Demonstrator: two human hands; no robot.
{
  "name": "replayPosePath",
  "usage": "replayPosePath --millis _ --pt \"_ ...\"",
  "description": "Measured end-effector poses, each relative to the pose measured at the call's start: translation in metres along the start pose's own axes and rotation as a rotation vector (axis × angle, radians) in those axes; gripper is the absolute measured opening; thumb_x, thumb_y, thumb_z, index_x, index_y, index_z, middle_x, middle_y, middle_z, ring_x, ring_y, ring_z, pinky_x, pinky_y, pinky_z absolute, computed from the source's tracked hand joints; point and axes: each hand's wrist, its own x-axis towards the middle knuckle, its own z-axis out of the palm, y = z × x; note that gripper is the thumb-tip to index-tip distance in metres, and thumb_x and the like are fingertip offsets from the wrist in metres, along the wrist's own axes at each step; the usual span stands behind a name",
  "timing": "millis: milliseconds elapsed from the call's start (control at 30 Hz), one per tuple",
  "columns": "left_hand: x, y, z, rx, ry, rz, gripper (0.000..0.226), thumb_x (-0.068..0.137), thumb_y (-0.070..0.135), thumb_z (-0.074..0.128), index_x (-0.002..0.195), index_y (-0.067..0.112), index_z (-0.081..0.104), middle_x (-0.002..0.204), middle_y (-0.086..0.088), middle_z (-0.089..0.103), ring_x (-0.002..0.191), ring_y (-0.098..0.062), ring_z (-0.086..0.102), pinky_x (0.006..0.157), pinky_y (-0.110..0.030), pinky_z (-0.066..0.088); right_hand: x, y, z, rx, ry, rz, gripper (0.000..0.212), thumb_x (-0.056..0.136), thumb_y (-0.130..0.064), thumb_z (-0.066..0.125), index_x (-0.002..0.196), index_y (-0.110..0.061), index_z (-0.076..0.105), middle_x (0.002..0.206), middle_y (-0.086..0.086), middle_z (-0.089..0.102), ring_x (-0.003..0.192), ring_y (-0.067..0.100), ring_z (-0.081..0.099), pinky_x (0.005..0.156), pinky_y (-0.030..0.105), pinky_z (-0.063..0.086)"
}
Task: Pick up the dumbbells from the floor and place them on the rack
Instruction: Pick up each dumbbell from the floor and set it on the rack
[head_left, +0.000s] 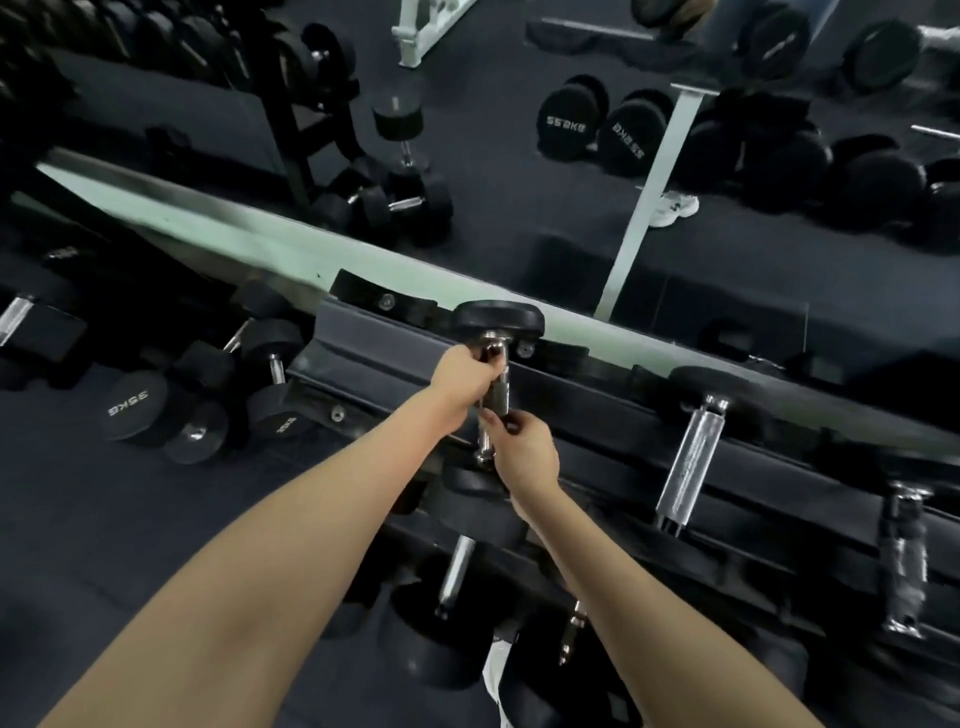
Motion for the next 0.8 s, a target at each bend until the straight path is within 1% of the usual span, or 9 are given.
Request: replayPosePath --millis 133,233,300,433,500,567,667,733,800 --pt "0.019 -0.004 0.008 0.098 -0.049 -0.028 0.015 0.090 0.020 0.059 0.098 0.008 0.064 0.103 -0.013 0.067 0.102 -0.029 0.063 0.096 -0.046 0.050 0.014 0.004 0.010 0.066 0.020 0.077 0.037 0.089 -0.042 0.056 0.058 -0.023 0.049 0.053 -0.008 0.048 0.051 0.012 0.045 0.052 0.027 0.033" --pt "0.024 -0.012 0.011 0.113 -0.075 -0.032 0.009 0.090 0.020 0.059 0.085 0.014 0.064 0.100 -0.013 0.068 0.099 -0.029 0.064 0.094 -0.046 0.051 0.017 0.013 0.016 0.024 0.017 0.061 0.035 0.090 -0.045 0.054 0.064 -0.023 0.050 0.058 -0.009 0.050 0.056 0.012 0.048 0.057 0.029 0.037" --pt "0.025 -0.015 0.009 0.098 -0.076 -0.030 0.014 0.090 0.022 0.058 0.077 0.019 0.062 0.100 -0.014 0.069 0.099 -0.030 0.065 0.092 -0.046 0.051 0.017 0.015 0.018 0.006 0.024 0.045 0.034 0.091 -0.044 0.054 0.063 -0.025 0.049 0.060 -0.009 0.052 0.060 0.012 0.051 0.059 0.027 0.037" --pt "0.022 -0.013 0.006 0.079 -0.073 -0.022 0.015 0.091 0.023 0.058 0.076 0.020 0.061 0.098 -0.010 0.067 0.104 -0.030 0.064 0.095 -0.045 0.051 0.014 0.011 0.018 0.000 0.023 0.035 0.033 0.091 -0.044 0.053 0.063 -0.026 0.049 0.059 -0.010 0.051 0.057 0.010 0.049 0.055 0.025 0.035" --pt "0.020 -0.014 0.005 0.063 -0.090 -0.015 0.012 0.091 0.023 0.058 0.087 0.014 0.065 0.099 -0.009 0.066 0.105 -0.029 0.063 0.095 -0.044 0.051 0.013 0.009 0.016 -0.032 0.014 0.040 0.031 0.090 -0.047 0.053 0.070 -0.023 0.053 0.065 -0.008 0.056 0.062 0.012 0.053 0.059 0.029 0.040" --pt "0.017 -0.018 0.002 0.040 -0.080 0.003 0.021 0.090 0.023 0.058 0.102 0.008 0.066 0.103 -0.009 0.068 0.105 -0.027 0.063 0.097 -0.044 0.050 0.010 0.005 0.013 -0.093 0.034 0.033 0.031 0.090 -0.047 0.053 0.084 -0.018 0.058 0.078 -0.003 0.063 0.075 0.018 0.060 0.067 0.033 0.045" --pt "0.007 -0.029 -0.012 0.006 -0.027 0.032 0.032 0.090 0.026 0.058 0.116 0.008 0.063 0.114 -0.007 0.068 0.109 -0.023 0.062 0.100 -0.043 0.048 -0.004 -0.002 0.007 -0.206 0.131 -0.037 0.035 0.089 -0.046 0.054 0.104 -0.014 0.057 0.094 -0.001 0.067 0.090 0.021 0.063 0.072 0.030 0.042" --pt "-0.003 -0.042 -0.025 -0.009 0.037 0.035 0.030 0.090 0.026 0.058 0.115 0.010 0.063 0.115 -0.007 0.067 0.110 -0.022 0.061 0.100 -0.041 0.048 -0.018 -0.002 0.006 -0.275 0.194 -0.105 0.041 0.088 -0.046 0.056 0.114 -0.015 0.054 0.103 -0.001 0.066 0.096 0.022 0.063 0.076 0.031 0.043" --pt "-0.016 -0.061 -0.039 -0.049 0.100 0.023 0.023 0.088 0.027 0.060 0.106 0.014 0.065 0.108 -0.007 0.068 0.106 -0.024 0.062 0.099 -0.043 0.049 -0.037 0.003 0.007 -0.350 0.268 -0.181 0.047 0.087 -0.048 0.057 0.121 -0.015 0.052 0.113 0.002 0.065 0.103 0.024 0.061 0.084 0.036 0.046"
